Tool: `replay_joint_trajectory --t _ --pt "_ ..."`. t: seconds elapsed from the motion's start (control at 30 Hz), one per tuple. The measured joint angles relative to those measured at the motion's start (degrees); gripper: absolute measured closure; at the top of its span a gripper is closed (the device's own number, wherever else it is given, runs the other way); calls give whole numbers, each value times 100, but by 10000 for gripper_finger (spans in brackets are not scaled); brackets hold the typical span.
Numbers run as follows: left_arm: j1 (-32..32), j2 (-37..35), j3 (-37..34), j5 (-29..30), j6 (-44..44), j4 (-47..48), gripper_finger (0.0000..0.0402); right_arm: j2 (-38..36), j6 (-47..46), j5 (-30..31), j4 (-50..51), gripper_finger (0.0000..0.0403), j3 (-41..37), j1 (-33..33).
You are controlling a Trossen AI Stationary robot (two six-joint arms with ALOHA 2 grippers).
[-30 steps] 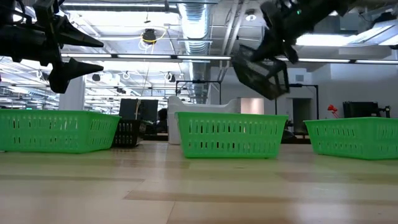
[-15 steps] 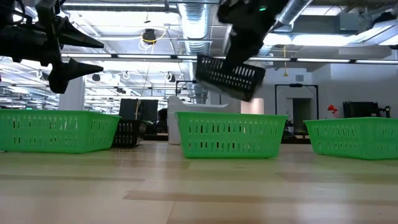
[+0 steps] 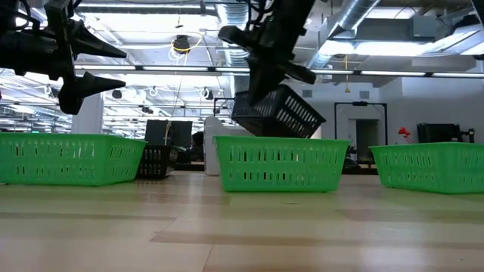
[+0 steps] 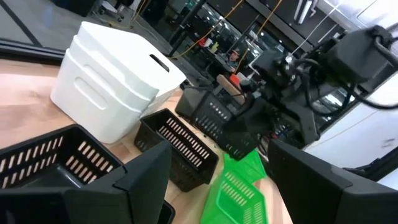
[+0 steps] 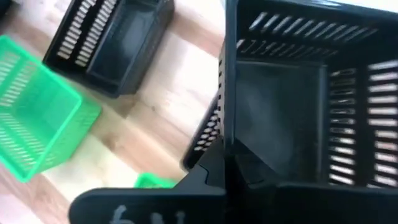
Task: Stack baskets by color
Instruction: Stack the right black bin on the middle black bin
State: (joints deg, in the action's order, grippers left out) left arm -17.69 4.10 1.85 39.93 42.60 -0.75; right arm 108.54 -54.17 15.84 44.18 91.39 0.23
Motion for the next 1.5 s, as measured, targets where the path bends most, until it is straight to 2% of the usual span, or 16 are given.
replay_joint_trajectory --t 0.3,0.57,0.67,0.83,1.07,1.5 --pt "2 2 0 -67 31 -2 145 444 -543 -97 39 390 56 -172" --pt "2 2 0 -62 3 -2 145 408 -507 -119 -7 394 57 -350" --pt "1 2 0 -40 -12 -2 145 407 -492 -356 3 388 57 -400" --pt "0 2 0 -37 -20 -2 145 412 -403 -399 165 392 192 -387" --pt "0 2 0 -27 -30 0 145 408 -169 -337 223 392 657 -365" --pt "0 2 0 -28 -23 -1 145 766 -283 -231 -121 391 673 -386"
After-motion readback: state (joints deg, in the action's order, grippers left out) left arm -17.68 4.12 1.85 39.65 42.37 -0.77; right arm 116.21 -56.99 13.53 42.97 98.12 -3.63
